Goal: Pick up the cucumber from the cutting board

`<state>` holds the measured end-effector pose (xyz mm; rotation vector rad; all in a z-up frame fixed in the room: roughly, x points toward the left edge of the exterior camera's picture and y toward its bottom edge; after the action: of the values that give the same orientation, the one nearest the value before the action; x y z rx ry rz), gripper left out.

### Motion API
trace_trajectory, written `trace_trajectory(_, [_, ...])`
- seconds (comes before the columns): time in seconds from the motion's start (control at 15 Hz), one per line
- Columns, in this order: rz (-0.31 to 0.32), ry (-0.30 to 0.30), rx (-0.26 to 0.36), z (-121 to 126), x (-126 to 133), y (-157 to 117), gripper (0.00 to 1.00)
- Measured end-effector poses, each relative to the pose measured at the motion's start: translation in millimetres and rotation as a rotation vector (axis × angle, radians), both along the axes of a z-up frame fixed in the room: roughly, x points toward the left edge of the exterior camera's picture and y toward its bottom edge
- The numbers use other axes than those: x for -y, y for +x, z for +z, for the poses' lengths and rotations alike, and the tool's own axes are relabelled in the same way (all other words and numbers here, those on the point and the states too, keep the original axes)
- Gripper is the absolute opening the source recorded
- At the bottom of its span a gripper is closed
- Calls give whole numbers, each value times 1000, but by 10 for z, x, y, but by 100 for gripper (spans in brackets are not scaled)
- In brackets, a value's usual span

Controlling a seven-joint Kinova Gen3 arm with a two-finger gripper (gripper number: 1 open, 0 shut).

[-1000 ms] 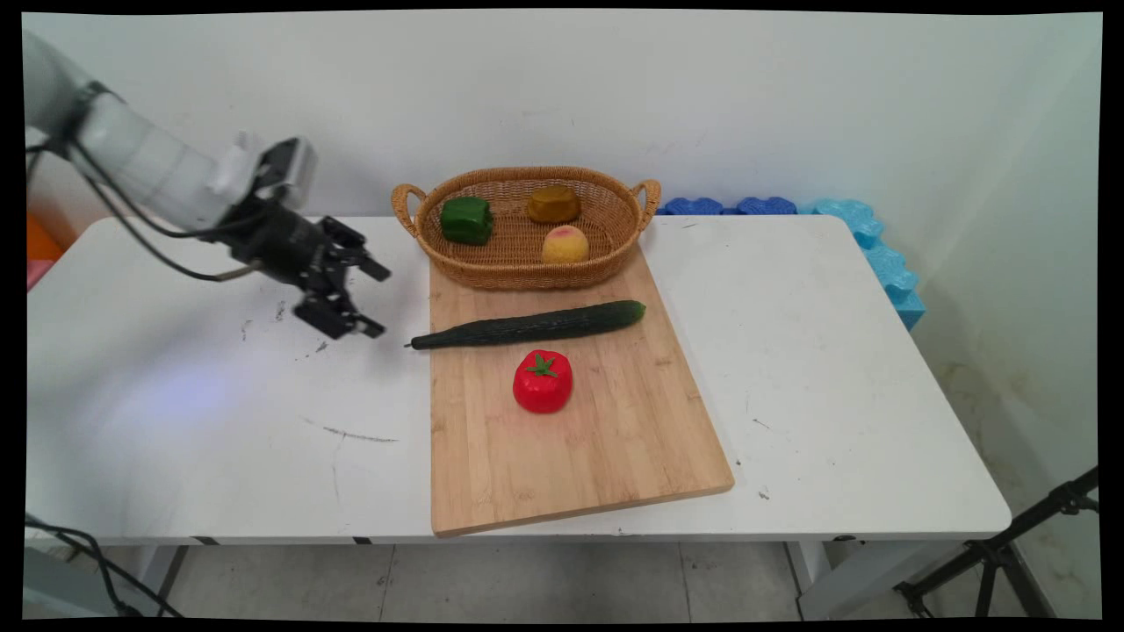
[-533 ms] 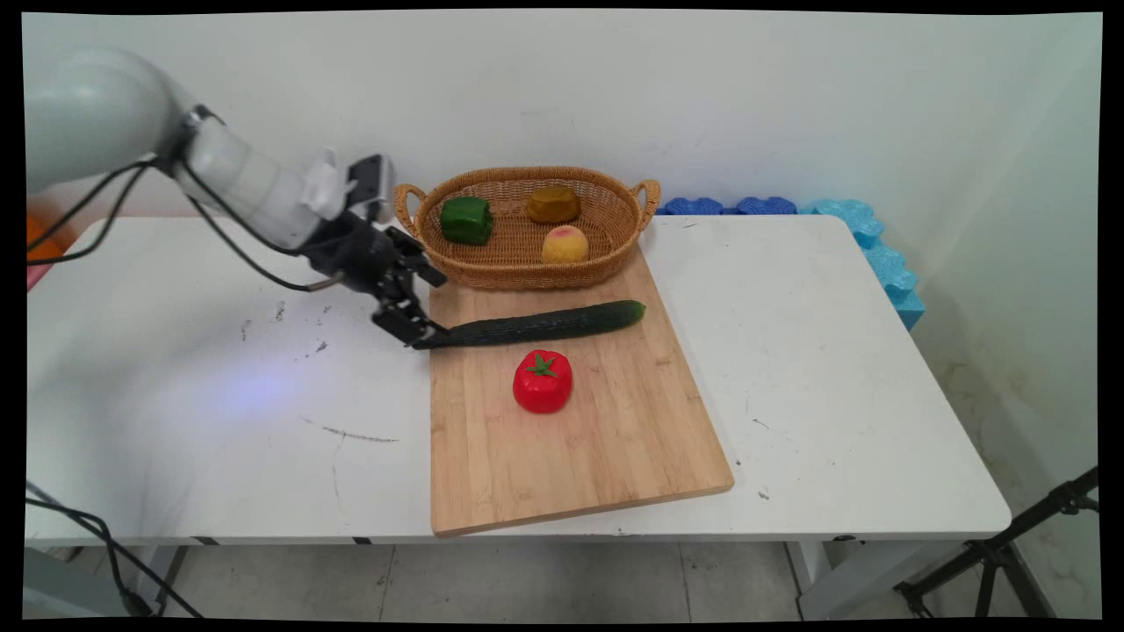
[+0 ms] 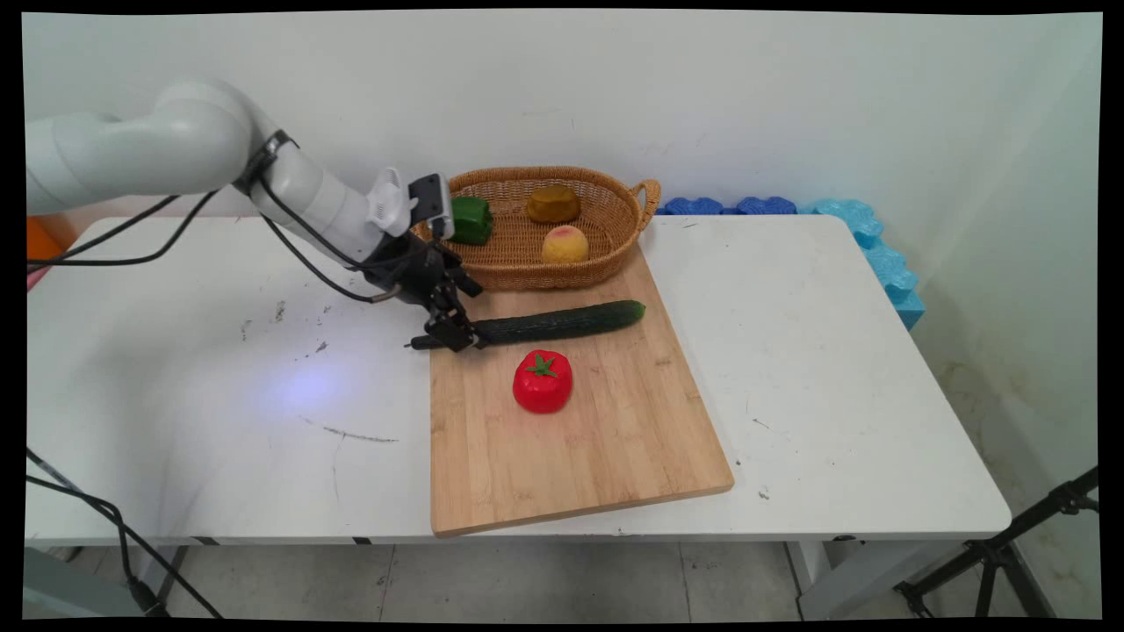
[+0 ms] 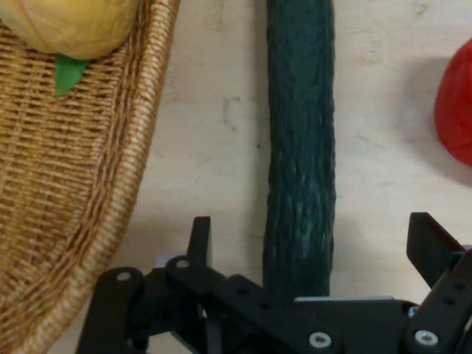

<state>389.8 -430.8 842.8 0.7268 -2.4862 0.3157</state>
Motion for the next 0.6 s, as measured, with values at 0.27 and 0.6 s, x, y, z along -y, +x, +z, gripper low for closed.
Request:
trace_trajectory(0.27, [14,7,8,-85,63,-106,100])
trace_trajectory(0.6, [21,13,18,-150,101,-185,0])
